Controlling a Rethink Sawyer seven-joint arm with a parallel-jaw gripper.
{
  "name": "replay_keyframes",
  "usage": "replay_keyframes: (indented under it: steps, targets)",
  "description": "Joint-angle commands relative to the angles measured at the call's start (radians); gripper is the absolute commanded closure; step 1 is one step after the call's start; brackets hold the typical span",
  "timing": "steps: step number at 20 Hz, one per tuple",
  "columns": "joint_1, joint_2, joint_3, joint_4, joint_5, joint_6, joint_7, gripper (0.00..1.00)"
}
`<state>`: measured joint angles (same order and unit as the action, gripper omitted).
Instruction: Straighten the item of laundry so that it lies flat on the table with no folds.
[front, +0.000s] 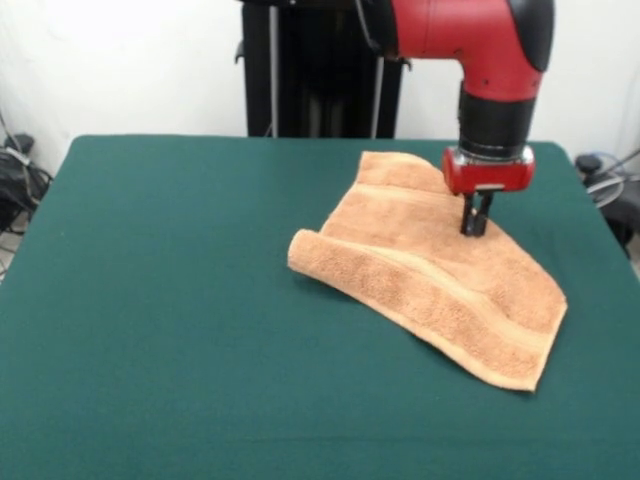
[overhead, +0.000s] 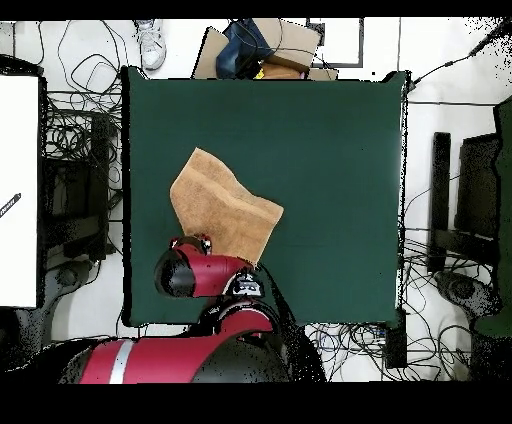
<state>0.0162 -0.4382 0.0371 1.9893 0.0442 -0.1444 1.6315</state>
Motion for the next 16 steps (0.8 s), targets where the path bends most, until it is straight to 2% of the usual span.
replay_keyframes:
  steps: [1,16]
  targets:
    - [0.041,0.096,0.06,0.099,0.05,-0.022,0.284,1.0]
    - [0.012,0.084,0.063,0.148,0.045,-0.055,0.268,1.0]
